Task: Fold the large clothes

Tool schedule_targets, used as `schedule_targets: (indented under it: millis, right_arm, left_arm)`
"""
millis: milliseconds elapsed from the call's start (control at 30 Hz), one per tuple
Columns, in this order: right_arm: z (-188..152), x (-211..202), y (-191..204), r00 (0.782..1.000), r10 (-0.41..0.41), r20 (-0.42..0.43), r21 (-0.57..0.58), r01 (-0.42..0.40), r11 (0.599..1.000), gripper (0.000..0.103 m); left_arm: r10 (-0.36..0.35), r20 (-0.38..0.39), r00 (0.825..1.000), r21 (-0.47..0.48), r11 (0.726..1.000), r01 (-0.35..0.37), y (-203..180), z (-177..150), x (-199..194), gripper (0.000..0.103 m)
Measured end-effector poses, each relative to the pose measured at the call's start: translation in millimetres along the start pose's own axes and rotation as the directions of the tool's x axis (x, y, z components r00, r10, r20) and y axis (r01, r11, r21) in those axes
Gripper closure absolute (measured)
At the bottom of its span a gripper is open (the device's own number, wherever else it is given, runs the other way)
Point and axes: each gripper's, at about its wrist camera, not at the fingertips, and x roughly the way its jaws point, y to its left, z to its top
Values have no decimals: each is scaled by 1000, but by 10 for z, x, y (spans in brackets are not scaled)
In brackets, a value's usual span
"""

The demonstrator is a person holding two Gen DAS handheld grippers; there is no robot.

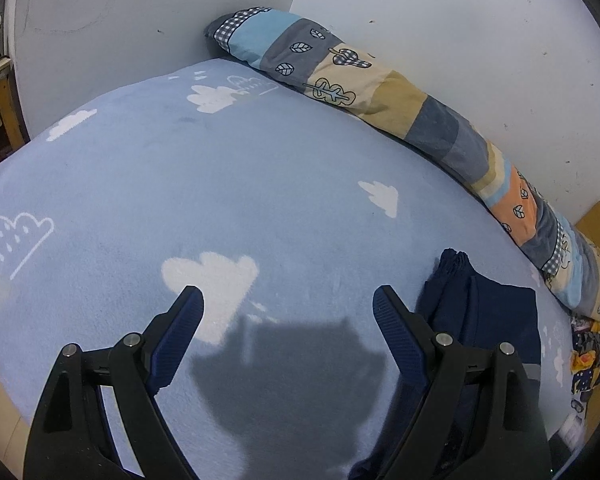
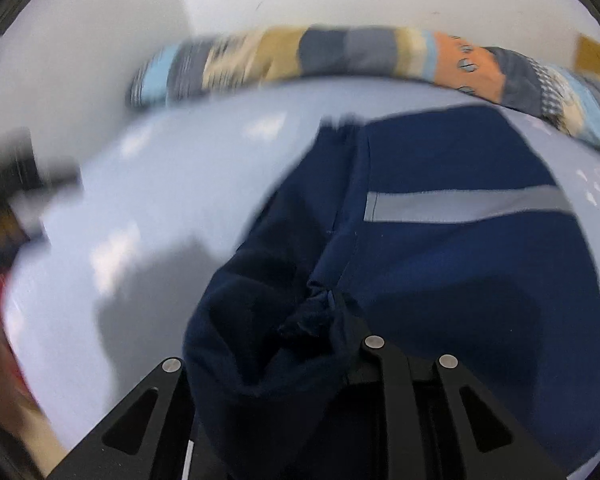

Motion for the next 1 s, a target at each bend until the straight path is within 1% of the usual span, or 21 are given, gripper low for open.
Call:
schedule_targets:
  millis: [67, 133, 200, 300, 367, 467, 500, 600, 633, 667, 700, 733, 767, 800, 833, 867, 900, 933, 967, 1000]
  right_arm:
    - [-39, -54, 22, 1000, -1, 26, -11, 1, 1000, 82]
    - [13, -166, 28, 999, 18, 49, -1, -18, 1000, 82]
    - [35, -272, 82, 997, 24, 73, -19, -23, 1000, 82]
    - [-57, -217, 173, 998, 27, 51, -50, -24, 998, 82]
    - [-204, -117, 257, 1000, 10, 26, -101, -7, 995, 82]
    - [-285, -82, 379, 999, -34, 35, -201, 40, 979, 77]
    - [-266, -103, 386, 999, -41, 34, -197, 46, 979, 73]
    - [-265, -148, 392, 999, -50, 10, -193, 51, 980, 70]
    - [-283, -180, 401, 999, -44, 5, -203, 44, 978, 65]
    - [-312, -222, 407, 1000, -18, -9, -212, 15, 977, 60]
    - [-344, -258, 416, 999, 30, -31, -222, -36, 974, 47]
    - [-396, -299, 419, 997, 59, -42, -230, -67, 971, 42]
    - [-469, -371, 448, 994, 92, -60, -261, -104, 960, 40]
    - [-507, -415, 458, 990, 115, -76, -281, -132, 951, 40]
    - [-552, -481, 451, 981, 166, -97, -285, -187, 940, 40]
    - [-568, -557, 397, 962, 243, -127, -270, -269, 924, 41]
    - [-568, -671, 284, 920, 355, -163, -225, -385, 895, 52]
    - [-559, -742, 203, 900, 404, -162, -191, -430, 882, 67]
    - [-523, -872, 9, 883, 450, -135, -128, -466, 876, 71]
    - [-492, -957, -149, 883, 457, -104, -89, -466, 880, 72]
  left_arm:
    - [2, 2, 1000, 6, 1000, -2, -7, -1, 2, 16]
    - [4, 1, 1000, 13, 1000, -4, -13, -5, 7, 16]
    - [4, -3, 1000, 15, 1000, -4, -32, -12, 21, 16]
    - [0, -10, 1000, 22, 1000, 1, -79, -33, 30, 16]
    - [-2, -10, 1000, 32, 999, 2, -112, -51, 22, 16]
    - [8, -7, 1000, 53, 999, -8, -142, -68, 22, 16]
    - [11, -10, 1000, 56, 998, -10, -146, -64, 33, 16]
    - [14, -16, 1000, 47, 999, -14, -133, -58, 57, 16]
    - [13, -18, 1000, 44, 999, -13, -131, -59, 62, 16]
    - [13, -18, 1000, 43, 999, -12, -133, -59, 63, 16]
    - [13, -18, 1000, 45, 999, -12, -143, -63, 62, 16]
    - [12, -18, 1000, 49, 999, -11, -152, -66, 61, 16]
    - [11, -19, 1000, 51, 999, -10, -158, -66, 64, 16]
    - [9, -18, 1000, 55, 998, -8, -166, -72, 62, 16]
    - [6, -18, 1000, 58, 998, -5, -180, -80, 58, 16]
    - [2, -19, 1000, 63, 998, -1, -197, -89, 52, 16]
    - [-4, -19, 1000, 67, 998, 5, -209, -97, 50, 16]
    - [-14, -20, 1000, 72, 997, 15, -227, -106, 41, 16]
    - [-24, -22, 999, 78, 997, 26, -247, -115, 34, 16]
    - [-42, -29, 999, 89, 995, 44, -282, -128, 26, 16]
